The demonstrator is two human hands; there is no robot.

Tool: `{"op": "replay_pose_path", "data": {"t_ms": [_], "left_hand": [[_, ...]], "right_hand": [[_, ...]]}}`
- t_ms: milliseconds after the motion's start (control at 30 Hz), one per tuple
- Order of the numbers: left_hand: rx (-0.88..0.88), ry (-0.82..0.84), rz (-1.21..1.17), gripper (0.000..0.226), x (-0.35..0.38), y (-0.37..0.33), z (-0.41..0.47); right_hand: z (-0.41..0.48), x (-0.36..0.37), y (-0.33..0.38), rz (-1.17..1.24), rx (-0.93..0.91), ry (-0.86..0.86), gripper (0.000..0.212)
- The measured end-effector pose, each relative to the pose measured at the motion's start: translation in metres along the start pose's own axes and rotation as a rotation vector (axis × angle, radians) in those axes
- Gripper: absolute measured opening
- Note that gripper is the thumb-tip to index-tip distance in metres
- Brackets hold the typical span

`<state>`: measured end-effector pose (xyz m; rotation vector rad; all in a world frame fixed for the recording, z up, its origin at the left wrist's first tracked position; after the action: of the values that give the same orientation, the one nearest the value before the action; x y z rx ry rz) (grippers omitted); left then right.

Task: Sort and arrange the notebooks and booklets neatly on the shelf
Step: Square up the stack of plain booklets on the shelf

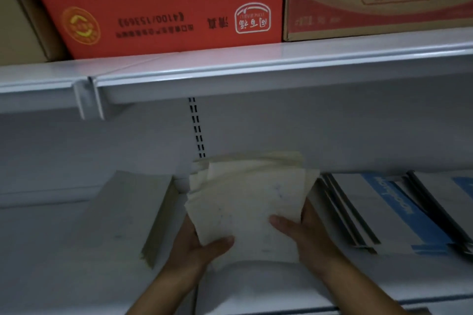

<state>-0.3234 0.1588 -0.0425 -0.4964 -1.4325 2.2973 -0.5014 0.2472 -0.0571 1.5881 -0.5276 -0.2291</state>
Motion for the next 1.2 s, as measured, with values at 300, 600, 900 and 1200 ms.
{"op": "replay_pose_path", "data": {"t_ms": [300,600,900,1200], "left_hand": [[-0.093,0.025,0.063,0.102,-0.01,0.033,-0.004],[-0.105,0.046,-0.003,0.092,-0.01,0.038,-0.014],[-0.101,0.037,0.015,0.09,-0.01,0.036,-0.012],[-0.178,0.116,0.084,0.072,-0.027,0.03,-0.003]], "right_hand": [[0.004,0.006,0.001,0.016,0.018,-0.003,0.046],[0.006,0.01,0.004,-0.035,-0.042,0.009,0.044],[0.004,0.009,-0.003,0.003,-0.017,-0.028,0.064],[0.016,0.009,0.009,-0.269,0.063,0.033,0.087]]}}
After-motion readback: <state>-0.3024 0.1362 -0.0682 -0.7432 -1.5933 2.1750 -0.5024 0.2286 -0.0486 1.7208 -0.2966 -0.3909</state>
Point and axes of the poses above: each hand's wrist, its own z-axis towards the middle knuckle, its own x-axis out of the palm, y = z × x, the point moved 3 cm from there along z, towards the middle knuckle, and after that the axes turned 14 degrees about x, right-handed, at the moved point
